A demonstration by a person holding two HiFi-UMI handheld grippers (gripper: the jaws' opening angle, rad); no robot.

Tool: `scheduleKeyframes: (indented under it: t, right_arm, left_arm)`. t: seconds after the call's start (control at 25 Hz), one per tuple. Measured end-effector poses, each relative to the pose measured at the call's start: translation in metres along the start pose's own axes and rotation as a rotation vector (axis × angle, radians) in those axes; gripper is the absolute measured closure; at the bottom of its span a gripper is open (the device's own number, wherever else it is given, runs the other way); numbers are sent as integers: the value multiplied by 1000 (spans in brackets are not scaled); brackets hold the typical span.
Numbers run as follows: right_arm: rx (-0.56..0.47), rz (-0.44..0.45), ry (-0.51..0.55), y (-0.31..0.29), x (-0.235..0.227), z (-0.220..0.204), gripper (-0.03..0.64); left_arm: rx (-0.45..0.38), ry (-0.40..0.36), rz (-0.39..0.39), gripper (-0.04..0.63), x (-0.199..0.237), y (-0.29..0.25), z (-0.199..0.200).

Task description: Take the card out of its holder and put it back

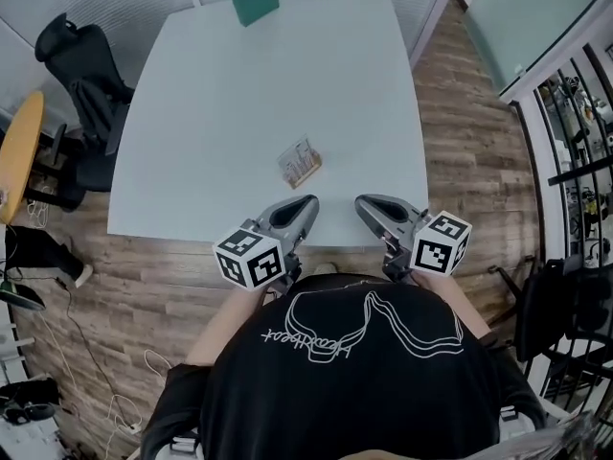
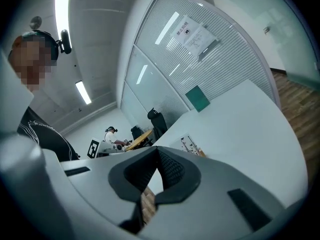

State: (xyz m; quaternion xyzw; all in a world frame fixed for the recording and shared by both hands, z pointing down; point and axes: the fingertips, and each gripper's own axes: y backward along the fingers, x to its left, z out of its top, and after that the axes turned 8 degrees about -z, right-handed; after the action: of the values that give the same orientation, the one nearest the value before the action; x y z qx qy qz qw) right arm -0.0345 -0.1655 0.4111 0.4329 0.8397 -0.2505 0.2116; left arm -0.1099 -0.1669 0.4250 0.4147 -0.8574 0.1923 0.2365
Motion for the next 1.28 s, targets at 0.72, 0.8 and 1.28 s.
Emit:
scheduleKeyframes:
  t: [0.72,0.8,1.28]
  right_arm:
    - [54,-45,-107,-49,-58,-11,607]
    - [67,-56,-117,-47,-65,-17,607]
    - [134,-101,-142,-44,-80,-37,607]
  left_arm:
    - [38,-68,53,499,98,1,-11]
    - [40,-49,71,488,111,3,-14]
    - [90,-240,100,479,158,-9,-13]
